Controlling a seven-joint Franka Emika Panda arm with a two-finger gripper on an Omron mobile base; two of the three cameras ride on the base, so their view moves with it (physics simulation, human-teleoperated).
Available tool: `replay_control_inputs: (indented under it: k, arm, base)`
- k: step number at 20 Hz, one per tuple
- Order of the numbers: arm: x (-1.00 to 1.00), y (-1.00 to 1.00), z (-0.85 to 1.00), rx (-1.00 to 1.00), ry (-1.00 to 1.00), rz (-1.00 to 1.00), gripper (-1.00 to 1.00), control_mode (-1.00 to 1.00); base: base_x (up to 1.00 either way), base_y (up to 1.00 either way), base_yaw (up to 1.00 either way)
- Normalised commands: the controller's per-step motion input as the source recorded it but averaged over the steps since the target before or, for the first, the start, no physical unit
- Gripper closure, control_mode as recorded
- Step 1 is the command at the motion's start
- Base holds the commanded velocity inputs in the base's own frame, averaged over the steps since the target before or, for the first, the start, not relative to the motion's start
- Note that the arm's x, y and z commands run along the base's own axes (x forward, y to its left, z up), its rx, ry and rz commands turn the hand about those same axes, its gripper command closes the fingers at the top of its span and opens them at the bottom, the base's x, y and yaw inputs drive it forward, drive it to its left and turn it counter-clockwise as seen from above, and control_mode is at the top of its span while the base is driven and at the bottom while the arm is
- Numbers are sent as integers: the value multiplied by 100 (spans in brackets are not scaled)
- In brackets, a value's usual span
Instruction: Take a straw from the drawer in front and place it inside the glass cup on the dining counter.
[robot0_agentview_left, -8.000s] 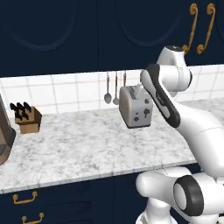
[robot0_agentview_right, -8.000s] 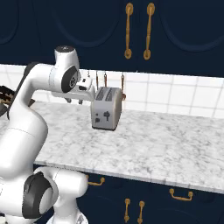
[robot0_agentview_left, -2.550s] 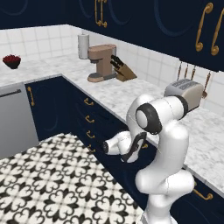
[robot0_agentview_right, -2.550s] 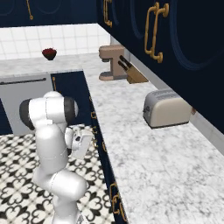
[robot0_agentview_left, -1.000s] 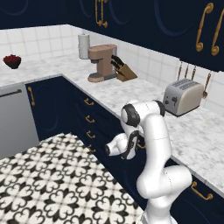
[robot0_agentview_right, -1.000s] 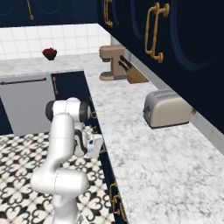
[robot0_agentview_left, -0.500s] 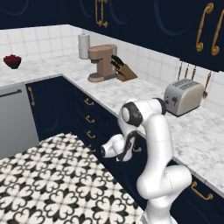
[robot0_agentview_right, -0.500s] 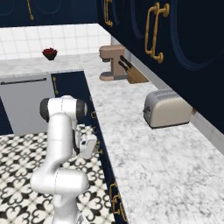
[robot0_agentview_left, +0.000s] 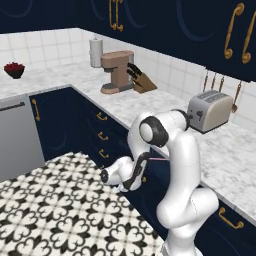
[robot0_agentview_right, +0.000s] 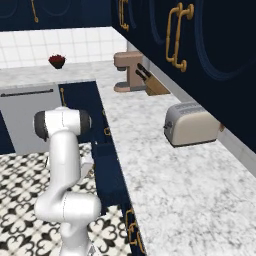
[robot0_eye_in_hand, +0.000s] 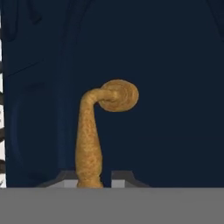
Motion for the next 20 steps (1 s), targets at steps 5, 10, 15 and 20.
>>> replay_control_inputs:
  k: [5,10,15,20]
  arm:
    - [-68,78,18,20,1,4,100,-100]
    - [-59,79,22,22,6,5,100,-100]
    - [-53,70,17,25,11,5,-100,-100]
    - [-43,11,59,29,5,1,-100,-100]
  base:
    - [0,0,0]
    - [0,0,0]
    - [0,0,0]
    - [0,0,0]
